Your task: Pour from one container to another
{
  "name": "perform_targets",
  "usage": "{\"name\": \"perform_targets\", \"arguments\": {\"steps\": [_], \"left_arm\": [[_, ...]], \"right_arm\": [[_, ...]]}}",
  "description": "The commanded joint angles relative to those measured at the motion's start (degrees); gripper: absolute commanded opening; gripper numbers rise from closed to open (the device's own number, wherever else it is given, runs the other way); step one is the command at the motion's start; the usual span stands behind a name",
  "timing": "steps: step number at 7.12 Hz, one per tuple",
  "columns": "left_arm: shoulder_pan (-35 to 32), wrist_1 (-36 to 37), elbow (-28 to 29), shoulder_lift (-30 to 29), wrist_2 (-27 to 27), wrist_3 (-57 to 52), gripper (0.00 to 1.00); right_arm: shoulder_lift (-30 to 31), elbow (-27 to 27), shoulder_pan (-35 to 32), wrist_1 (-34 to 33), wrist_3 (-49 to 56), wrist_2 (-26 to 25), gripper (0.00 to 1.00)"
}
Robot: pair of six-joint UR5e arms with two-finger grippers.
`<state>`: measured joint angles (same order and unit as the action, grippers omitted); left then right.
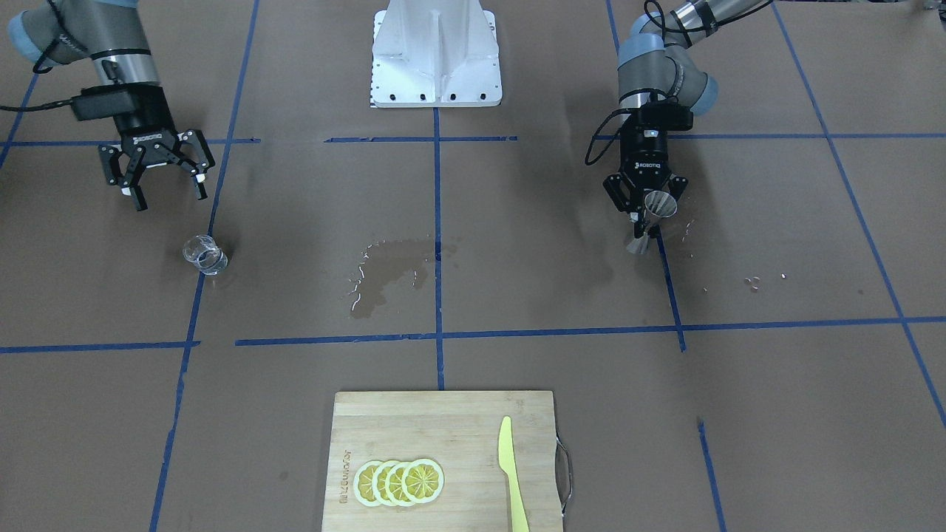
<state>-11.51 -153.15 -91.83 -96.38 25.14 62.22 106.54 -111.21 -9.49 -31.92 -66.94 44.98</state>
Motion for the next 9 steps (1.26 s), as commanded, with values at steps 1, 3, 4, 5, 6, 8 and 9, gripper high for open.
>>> {"name": "perform_targets", "arguments": {"steps": [1, 3, 4, 5, 6, 8, 9], "left_arm": [[0.0, 0.0, 0.1, -0.2, 0.0, 0.2, 0.00], [0.0, 0.0, 0.1, -0.2, 0.0, 0.4, 0.00], [0.0, 0.0, 0.0, -0.2, -0.1, 0.4, 0.00], [-0.1, -0.1, 0.0, 0.0, -0.1, 0.4, 0.00], [-0.1, -0.1, 0.1, 0.0, -0.1, 0.4, 0.00], [-0.1, -0.1, 0.1, 0.0, -0.1, 0.5, 0.00], [-0.1, -0.1, 0.1, 0.1, -0.1, 0.5, 0.00]], "right_arm": [[-4.0, 5.2, 8.5, -1.5, -1.3, -16.4, 1.00], [-8.9, 11.0, 8.3, -1.1, -1.3, -18.6, 1.00], [-9.1, 11.3, 8.3, -1.1, -1.3, -18.7, 1.00], [-9.2, 11.5, 8.3, -1.1, -1.3, -18.6, 1.00], [-9.3, 11.5, 7.7, -1.2, -1.3, -18.4, 1.00], [-11.4, 13.5, 4.8, -1.2, -4.4, -17.6, 0.99], [-13.4, 15.5, 3.6, -1.2, -4.9, -16.9, 0.99]]}}
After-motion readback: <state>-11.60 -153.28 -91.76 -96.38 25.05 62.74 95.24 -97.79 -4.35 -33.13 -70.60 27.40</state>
